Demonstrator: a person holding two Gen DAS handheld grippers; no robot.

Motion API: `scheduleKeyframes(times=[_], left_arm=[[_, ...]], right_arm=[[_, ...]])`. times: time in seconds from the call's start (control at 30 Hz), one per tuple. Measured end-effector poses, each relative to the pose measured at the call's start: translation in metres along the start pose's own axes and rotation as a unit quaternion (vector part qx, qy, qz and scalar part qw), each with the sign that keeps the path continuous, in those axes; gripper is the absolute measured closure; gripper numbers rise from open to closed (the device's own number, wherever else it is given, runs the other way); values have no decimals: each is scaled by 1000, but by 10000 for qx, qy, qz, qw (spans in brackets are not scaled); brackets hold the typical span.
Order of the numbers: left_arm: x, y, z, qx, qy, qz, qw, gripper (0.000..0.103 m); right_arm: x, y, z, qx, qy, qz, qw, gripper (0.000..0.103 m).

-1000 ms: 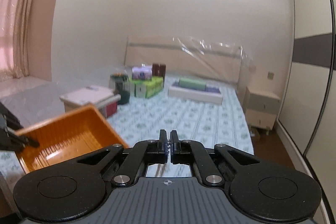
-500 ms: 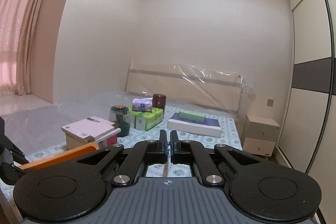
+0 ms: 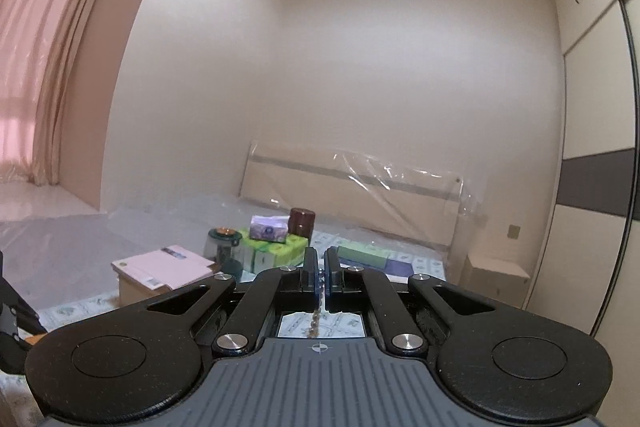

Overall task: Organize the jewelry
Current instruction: 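Pinch a pearl necklace with the right gripper and lift it from the pile, then lower the pearl necklace into the orange tray and open the right gripper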

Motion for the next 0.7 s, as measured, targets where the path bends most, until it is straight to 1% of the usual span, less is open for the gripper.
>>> scheduleKeyframes(times=[0.1,0.2,0.37,0.53,0.7], left_arm=[[0,0,-1,-6,6,-1,10000,97],[-1,0,0,-10,2,12,10000,97],[-1,0,0,-8,3,9,10000,97],[0,1,0,-13,10,9,10000,97],[0,2,-1,-28,25,34,10000,97]], right_arm=[[-8,-4,4,90,-129,-55,9999,101],[-13,-7,5,175,-213,31,9996,101],[-13,-20,14,436,-335,84,9985,101],[-7,-45,33,901,-458,89,9948,101],[-8,-82,62,1456,-691,51,9869,100]])
Point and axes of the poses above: each gripper's, at about its wrist camera, not at the fingertips, and z roughly the way its jaws point, y to its right, x to its top, the point moved 10 cm from there along z, roughly the way its jaws point, and after that the axes turned 5 degrees about x, right-handed, at the moved point
